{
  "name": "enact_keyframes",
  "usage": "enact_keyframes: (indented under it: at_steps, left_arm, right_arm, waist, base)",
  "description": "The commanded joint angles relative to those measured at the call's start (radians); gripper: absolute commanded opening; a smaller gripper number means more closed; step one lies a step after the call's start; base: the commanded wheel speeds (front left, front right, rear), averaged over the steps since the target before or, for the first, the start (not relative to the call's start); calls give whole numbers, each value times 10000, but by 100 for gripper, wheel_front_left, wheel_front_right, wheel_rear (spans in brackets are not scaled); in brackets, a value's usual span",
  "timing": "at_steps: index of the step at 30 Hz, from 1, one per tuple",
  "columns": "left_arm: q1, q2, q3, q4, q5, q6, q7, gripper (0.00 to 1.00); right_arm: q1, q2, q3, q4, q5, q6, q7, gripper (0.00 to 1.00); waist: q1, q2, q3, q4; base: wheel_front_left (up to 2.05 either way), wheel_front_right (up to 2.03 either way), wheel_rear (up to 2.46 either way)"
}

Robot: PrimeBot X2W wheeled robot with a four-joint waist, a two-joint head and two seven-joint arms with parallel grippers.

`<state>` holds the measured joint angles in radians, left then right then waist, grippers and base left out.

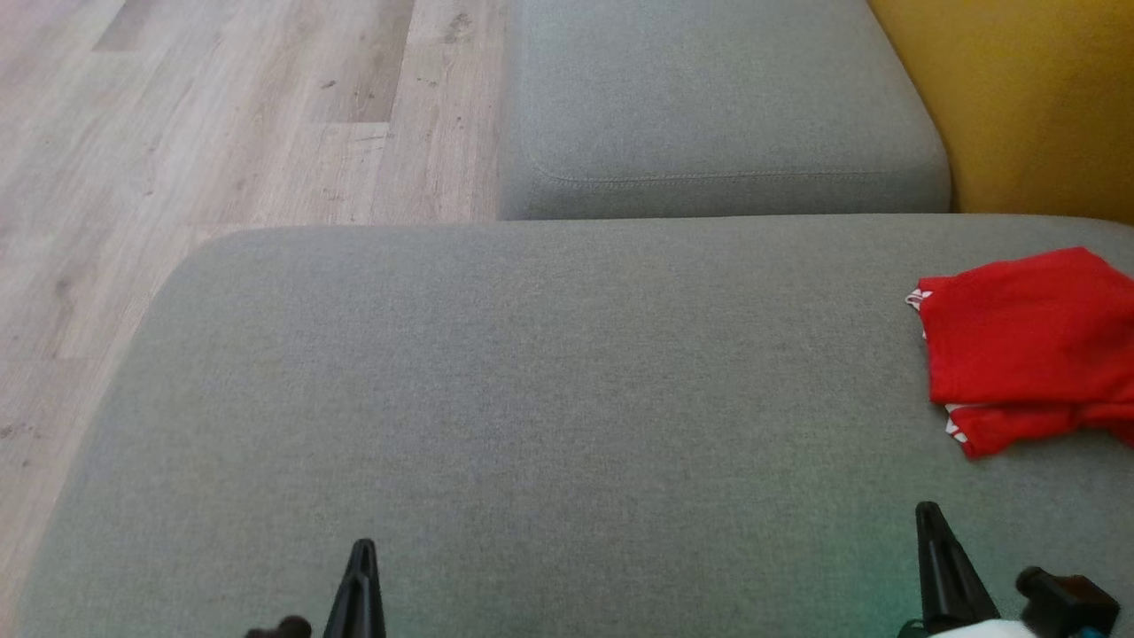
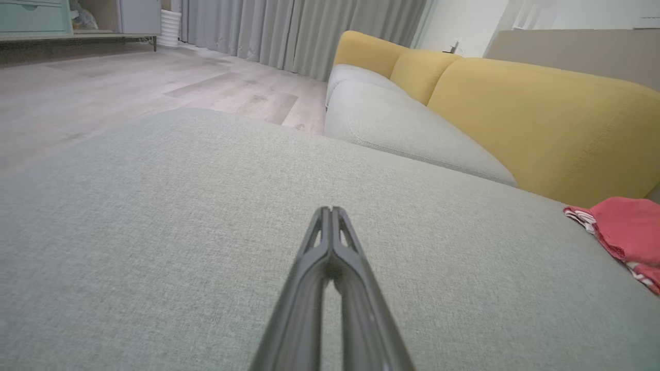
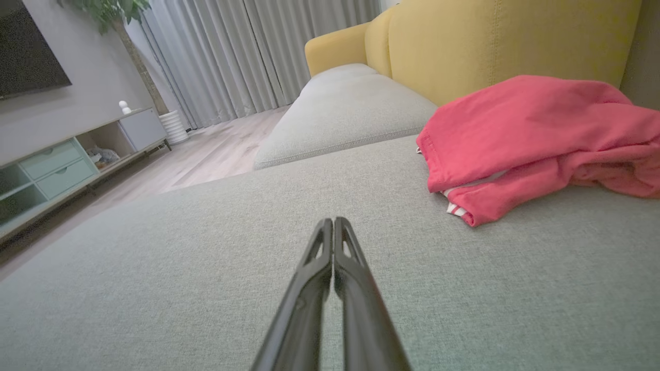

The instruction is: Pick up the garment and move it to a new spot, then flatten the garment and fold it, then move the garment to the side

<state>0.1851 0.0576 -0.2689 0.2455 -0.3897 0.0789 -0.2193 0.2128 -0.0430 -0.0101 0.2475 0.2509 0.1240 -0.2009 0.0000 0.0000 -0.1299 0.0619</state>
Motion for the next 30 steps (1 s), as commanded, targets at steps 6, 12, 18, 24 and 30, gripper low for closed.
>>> enact_keyframes:
  at_steps: [6, 12, 18, 24, 30]
  left_arm:
    - [-714, 75, 323, -269, -842, -169, 181, 0]
    - [-847, 100, 479, -239, -1542, -284, 328, 0]
    - [-997, 125, 670, -227, -2353, -415, 503, 0]
    - [-1120, 142, 839, -222, -3043, -527, 657, 0]
    - [-1243, 155, 1011, -213, -3725, -639, 814, 0]
  right_arm:
    - [-624, -14, -106, -273, 904, 12, 179, 0]
    - [-775, -18, -160, -258, 1641, 15, 351, 0]
    - [-950, -22, -224, -242, 2502, 19, 553, 0]
    - [-1100, -25, -279, -228, 3239, 22, 726, 0]
    - [-1250, -28, -334, -214, 3972, 25, 898, 0]
  waist:
    - [0, 0, 75, -36]
    - [0, 0, 147, -70]
    - [0, 0, 233, -109]
    - [0, 0, 306, -143]
    - [0, 0, 379, -177]
  base:
    - [0, 0, 0]
    - [0, 0, 0]
    - [0, 0, 0]
    - [0, 0, 0]
    - [0, 0, 0]
